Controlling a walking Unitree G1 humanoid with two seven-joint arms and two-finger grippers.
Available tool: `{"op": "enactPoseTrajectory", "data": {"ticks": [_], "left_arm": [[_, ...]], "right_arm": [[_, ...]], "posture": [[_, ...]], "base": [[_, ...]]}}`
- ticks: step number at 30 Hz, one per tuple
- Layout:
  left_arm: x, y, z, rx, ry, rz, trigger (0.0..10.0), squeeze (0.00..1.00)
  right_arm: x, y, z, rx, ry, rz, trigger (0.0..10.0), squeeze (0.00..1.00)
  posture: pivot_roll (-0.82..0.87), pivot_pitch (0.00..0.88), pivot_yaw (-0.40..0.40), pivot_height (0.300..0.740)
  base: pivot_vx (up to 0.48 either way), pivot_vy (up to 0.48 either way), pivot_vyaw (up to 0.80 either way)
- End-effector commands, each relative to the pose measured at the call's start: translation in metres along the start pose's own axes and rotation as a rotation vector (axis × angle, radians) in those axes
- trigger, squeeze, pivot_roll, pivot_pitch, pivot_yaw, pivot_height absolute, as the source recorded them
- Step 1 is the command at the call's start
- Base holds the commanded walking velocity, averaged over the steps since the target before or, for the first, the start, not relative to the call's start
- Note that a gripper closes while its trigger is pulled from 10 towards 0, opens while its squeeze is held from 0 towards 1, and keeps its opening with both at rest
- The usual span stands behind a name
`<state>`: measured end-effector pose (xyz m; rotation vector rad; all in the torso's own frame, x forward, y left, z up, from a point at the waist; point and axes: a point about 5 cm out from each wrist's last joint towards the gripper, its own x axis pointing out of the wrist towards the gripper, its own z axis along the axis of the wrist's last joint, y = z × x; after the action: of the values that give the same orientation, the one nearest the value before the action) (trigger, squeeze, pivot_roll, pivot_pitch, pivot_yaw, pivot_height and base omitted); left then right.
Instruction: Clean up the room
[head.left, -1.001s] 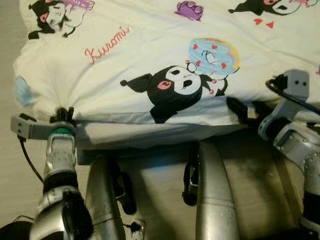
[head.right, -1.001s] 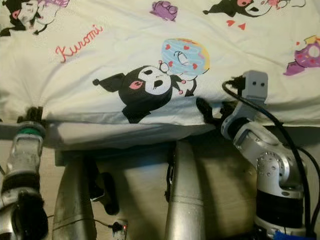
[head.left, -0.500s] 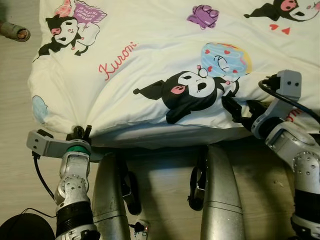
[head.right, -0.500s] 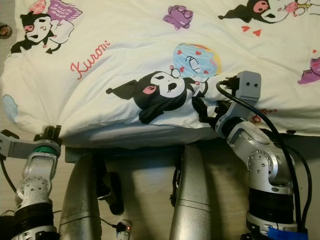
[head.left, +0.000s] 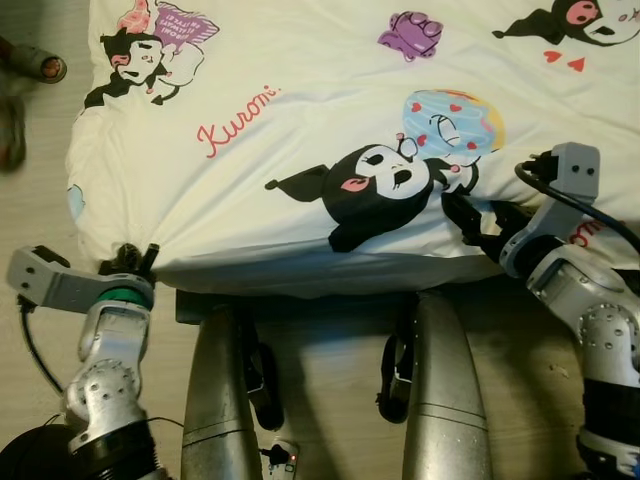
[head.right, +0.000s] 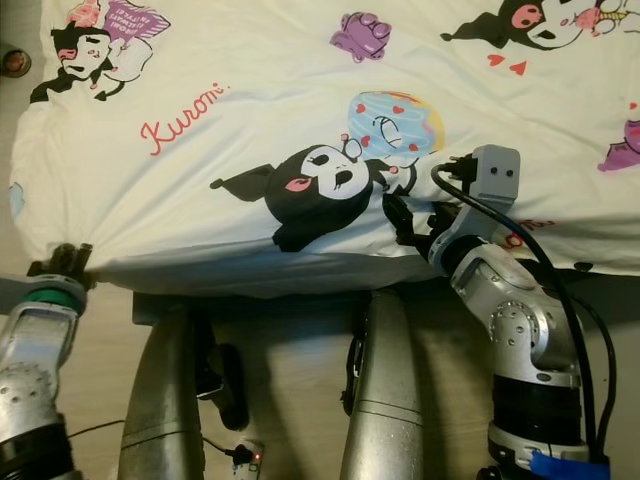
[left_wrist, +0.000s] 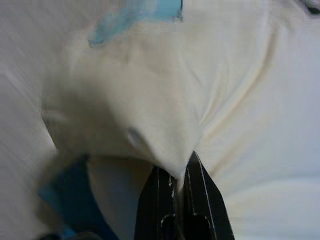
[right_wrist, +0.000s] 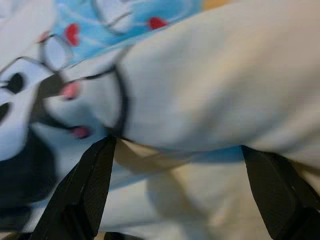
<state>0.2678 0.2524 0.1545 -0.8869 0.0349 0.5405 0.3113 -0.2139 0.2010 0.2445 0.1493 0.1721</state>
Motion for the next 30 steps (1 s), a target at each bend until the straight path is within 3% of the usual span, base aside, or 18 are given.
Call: {"op": "enactPoseTrajectory", "data": {"ticks": [1,4,8,10,11,12,13,14,15,16,17,18,19,20,24,30], "left_arm": [[-0.004,0.025,0.011,0.007,-0.040,0.115,0.0,0.00],[-0.007,0.029,0.013,0.032,-0.042,0.124,0.0,0.00],[-0.017,0.056,-0.009,0.105,0.048,0.217,0.0,0.00],[-0.017,0.056,-0.009,0.105,0.048,0.217,0.0,0.00],[-0.021,0.067,-0.023,0.134,0.113,0.247,0.0,0.00],[-0.021,0.067,-0.023,0.134,0.113,0.247,0.0,0.00],[-0.024,0.077,-0.038,0.160,0.174,0.267,1.9,0.00],[-0.027,0.084,-0.050,0.193,0.221,0.280,9.1,0.00],[-0.027,0.084,-0.050,0.193,0.221,0.280,9.1,0.00],[-0.028,0.089,-0.057,0.216,0.247,0.285,10.0,0.00],[-0.028,0.092,-0.063,0.240,0.259,0.275,10.0,0.00],[-0.025,0.093,-0.067,0.289,0.257,0.245,10.0,0.25],[-0.025,0.093,-0.067,0.289,0.257,0.245,10.0,0.25],[-0.021,0.092,-0.068,0.317,0.244,0.201,10.0,1.00],[-0.010,0.089,-0.061,0.350,0.184,0.130,10.0,1.00],[0.016,0.073,-0.018,0.488,-0.003,0.051,10.0,1.00]], "right_arm": [[0.000,-0.004,-0.007,0.001,0.020,-0.015,10.0,0.00],[0.001,-0.004,-0.007,-0.004,0.023,-0.016,10.0,0.00],[0.003,-0.006,-0.012,-0.038,0.068,-0.038,10.0,0.00],[0.003,-0.006,-0.012,-0.038,0.068,-0.038,10.0,0.00],[0.003,-0.011,-0.014,-0.045,0.082,-0.062,10.0,0.00],[0.003,-0.011,-0.014,-0.045,0.082,-0.062,10.0,0.00],[0.003,-0.014,-0.014,-0.052,0.091,-0.081,10.0,0.00],[0.003,-0.017,-0.014,-0.055,0.094,-0.092,10.0,0.00],[0.003,-0.017,-0.014,-0.055,0.094,-0.092,10.0,0.00],[0.003,-0.018,-0.015,-0.055,0.094,-0.097,10.0,0.00],[0.004,-0.017,-0.014,-0.053,0.089,-0.094,10.0,0.00],[0.006,-0.016,-0.013,-0.051,0.081,-0.087,10.0,0.00],[0.006,-0.016,-0.013,-0.051,0.081,-0.087,10.0,0.00],[0.007,-0.015,-0.011,-0.049,0.071,-0.081,10.0,0.00],[0.009,-0.013,-0.008,-0.039,0.047,-0.065,10.0,0.00],[0.012,-0.011,-0.007,-0.026,0.020,-0.039,10.0,0.00]], "posture": [[-0.11,0.319,0.166,0.576],[-0.11,0.319,0.163,0.576],[-0.12,0.322,0.155,0.576],[-0.12,0.322,0.155,0.576],[-0.13,0.322,0.154,0.576],[-0.13,0.322,0.154,0.576],[-0.13,0.318,0.152,0.576],[-0.13,0.317,0.151,0.576],[-0.13,0.317,0.151,0.576],[-0.13,0.315,0.152,0.576],[-0.14,0.311,0.148,0.576],[-0.14,0.301,0.144,0.576],[-0.14,0.301,0.144,0.576],[-0.14,0.298,0.145,0.576],[-0.15,0.291,0.140,0.576],[-0.16,0.267,0.131,0.576]], "base": [[0.000,0.000,0.00],[0.000,0.000,0.00],[0.000,0.000,0.00],[0.000,0.000,0.00],[0.000,0.000,0.00],[0.000,0.000,0.00],[0.000,0.000,0.00],[0.000,0.000,0.00],[0.000,0.000,0.00],[0.000,0.000,0.00],[0.000,0.000,0.00],[0.000,0.000,0.00],[0.000,0.000,0.00],[0.000,0.000,0.00],[0.000,0.000,0.00],[0.000,0.000,0.00]]}}
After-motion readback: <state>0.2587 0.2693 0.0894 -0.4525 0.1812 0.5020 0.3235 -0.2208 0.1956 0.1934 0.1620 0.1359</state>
